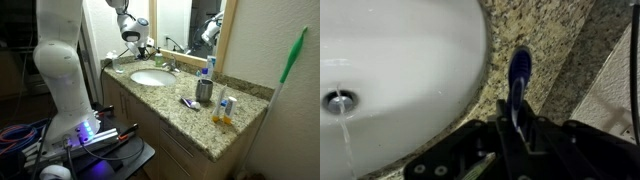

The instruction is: Put the shaving stick on the right side of the sink

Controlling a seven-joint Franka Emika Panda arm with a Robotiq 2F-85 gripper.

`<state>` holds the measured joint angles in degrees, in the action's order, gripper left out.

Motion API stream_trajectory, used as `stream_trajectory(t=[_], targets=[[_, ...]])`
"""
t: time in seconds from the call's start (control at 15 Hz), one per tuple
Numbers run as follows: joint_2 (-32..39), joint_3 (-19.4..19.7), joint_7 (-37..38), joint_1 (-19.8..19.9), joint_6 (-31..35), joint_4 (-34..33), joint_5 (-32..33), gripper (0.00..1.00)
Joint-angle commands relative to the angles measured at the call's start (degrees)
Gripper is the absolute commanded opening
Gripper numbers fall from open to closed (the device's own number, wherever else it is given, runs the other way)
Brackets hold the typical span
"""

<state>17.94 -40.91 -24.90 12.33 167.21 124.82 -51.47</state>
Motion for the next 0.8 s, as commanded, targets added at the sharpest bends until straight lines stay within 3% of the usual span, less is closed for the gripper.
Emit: stream_trajectory(t=[0.0,0.2,0.27,0.4,0.47,0.73], targets=[[5.98,-0.34,-0.94,-3.13,0.69,-4.59,2.98,0.04],[8.56,-0.15,-1.1,-4.99,1.73,-6.24,4.35,0.04],[5.79,-0.12,0.02,-4.35,0.47,-4.25,3.87,0.15],[7.26,-0.11,0.0,-4.99,0.85,-5.12,4.15,0.15],[7.57,-0.11,-0.01,-5.02,0.91,-5.33,4.26,0.04],[9.26,-1.63,-0.9,-4.94,-3.5,-8.03,4.98,0.04]])
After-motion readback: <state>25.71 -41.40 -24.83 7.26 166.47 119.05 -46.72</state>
